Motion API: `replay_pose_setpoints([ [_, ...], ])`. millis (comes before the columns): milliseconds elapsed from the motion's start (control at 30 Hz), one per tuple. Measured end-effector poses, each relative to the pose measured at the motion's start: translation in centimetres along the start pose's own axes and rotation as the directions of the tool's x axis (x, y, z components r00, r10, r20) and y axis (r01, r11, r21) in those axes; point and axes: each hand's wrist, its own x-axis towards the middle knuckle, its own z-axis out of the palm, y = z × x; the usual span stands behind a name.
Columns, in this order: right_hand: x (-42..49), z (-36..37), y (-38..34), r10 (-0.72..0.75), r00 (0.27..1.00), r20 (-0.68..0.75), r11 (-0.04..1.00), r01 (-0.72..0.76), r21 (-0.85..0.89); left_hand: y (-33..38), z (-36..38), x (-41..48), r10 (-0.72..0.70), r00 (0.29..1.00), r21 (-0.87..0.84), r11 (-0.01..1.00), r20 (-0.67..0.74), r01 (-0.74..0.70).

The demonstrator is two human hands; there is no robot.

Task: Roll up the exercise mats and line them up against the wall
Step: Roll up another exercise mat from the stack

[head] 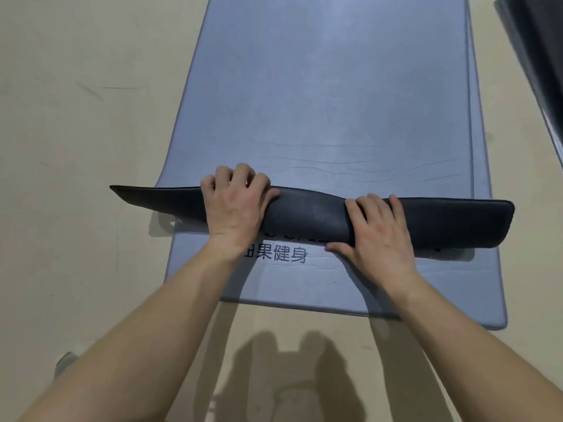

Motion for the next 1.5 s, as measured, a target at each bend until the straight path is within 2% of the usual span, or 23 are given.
replay_pose_setpoints([
  [67,0.3,0.0,0.0,-0.013,1.0,-0.008,1.0,0.013,0.015,-0.6,0.0,-2.1,0.067,0.998,-0.055,0.996,0.0,-0.067],
  [200,0.4,0.3,0.6,-0.022,0.998,-0.051,0.999,0.02,-0.041,-2.4,0.7,-5.0,0.171,0.91,-0.055,0.985,0.379,-0.163],
  [267,0.9,0.0,0.9,-0.018,0.999,-0.045,0.999,0.016,-0.046,-2.7,1.2,-3.9,0.194,0.891,-0.081,0.981,0.411,-0.176],
  [367,2.2,-2.1,1.1,0.018,0.999,0.043,0.998,-0.015,-0.059,-3.0,0.8,-1.4,0.251,0.911,-0.17,0.964,0.327,-0.205],
  [433,3.4,-4.5,1.7,0.037,0.994,0.104,0.999,-0.034,-0.033,-3.2,-1.0,0.4,0.215,0.91,-0.192,0.969,0.354,-0.154],
  [500,4.9,-7.3,3.5,0.031,0.981,0.194,0.997,-0.044,0.063,-2.9,-2.8,2.6,0.192,0.854,-0.171,0.978,0.483,-0.124],
  [600,6.8,-10.1,6.0,0.048,0.886,0.461,0.955,-0.176,0.24,-1.7,-3.7,5.4,0.227,0.711,-0.255,0.965,0.666,-0.069],
  [700,6.2,-8.6,6.8,0.041,0.835,0.548,0.926,-0.237,0.293,-0.8,-2.6,6.6,0.248,0.597,-0.308,0.952,0.762,-0.003],
  [767,5.4,-7.3,6.7,0.068,0.849,0.524,0.921,-0.256,0.294,-0.4,-1.7,7.1,0.262,0.563,-0.32,0.947,0.784,0.006],
  [833,5.2,-7.1,6.5,0.117,0.909,0.4,0.93,-0.242,0.276,-0.3,-1.1,8.0,0.261,0.545,-0.336,0.941,0.797,0.041],
  [900,4.9,-6.7,5.7,0.174,0.98,0.098,0.963,-0.19,0.192,-0.2,-0.9,9.3,0.248,0.519,-0.334,0.939,0.818,0.078],
  [933,4.4,-6.2,4.8,0.168,0.982,-0.083,0.98,-0.157,0.125,-0.2,-0.7,9.7,0.244,0.515,-0.333,0.939,0.821,0.086],
  [967,3.7,-5.4,3.7,0.144,0.962,-0.231,0.989,-0.134,0.059,-0.1,-0.6,10.0,0.24,0.516,-0.331,0.939,0.822,0.091],
  [1000,2.9,-4.6,2.4,0.13,0.945,-0.3,0.992,-0.124,0.037,-0.1,-0.5,10.1,0.235,0.518,-0.327,0.94,0.823,0.093],
  [1033,2.3,-3.8,1.4,0.124,0.951,-0.283,0.992,-0.12,0.029,-0.1,-0.3,10.2,0.23,0.518,-0.32,0.943,0.823,0.09],
  [1133,1.5,-3.1,0.6,0.125,0.991,-0.042,0.99,-0.128,-0.058,0.1,-0.6,10.0,0.2,0.541,-0.259,0.965,0.817,0.033],
  [1167,2.1,-3.3,0.9,0.117,0.993,-0.008,0.99,-0.117,-0.075,0.3,-0.7,9.5,0.174,0.603,-0.208,0.978,0.778,-0.014],
  [1200,3.0,-3.8,1.3,0.118,0.993,0.024,0.989,-0.115,-0.089,0.5,-0.8,8.7,0.143,0.712,-0.132,0.989,0.688,-0.071],
  [1267,5.0,-4.7,1.6,0.112,0.989,0.099,0.989,-0.102,-0.106,1.2,-1.1,5.5,0.154,0.915,-0.043,0.988,0.372,-0.148],
  [1300,6.0,-5.0,1.8,0.103,0.986,0.134,0.991,-0.089,-0.103,1.2,-1.1,3.5,0.186,0.951,-0.053,0.982,0.246,-0.179],
  [1333,6.8,-5.2,1.9,0.092,0.981,0.169,0.992,-0.076,-0.096,1.2,-0.9,1.8,0.225,0.953,-0.083,0.974,0.202,-0.212],
  [1433,8.5,-5.4,2.7,0.039,0.96,0.278,0.998,-0.025,-0.054,0.1,0.3,-0.1,0.284,0.864,-0.086,0.958,0.417,-0.273],
  [1500,9.3,-5.7,3.2,0.03,0.95,0.311,1.0,-0.03,-0.007,-0.1,1.0,1.9,0.284,0.853,-0.096,0.958,0.438,-0.27],
])
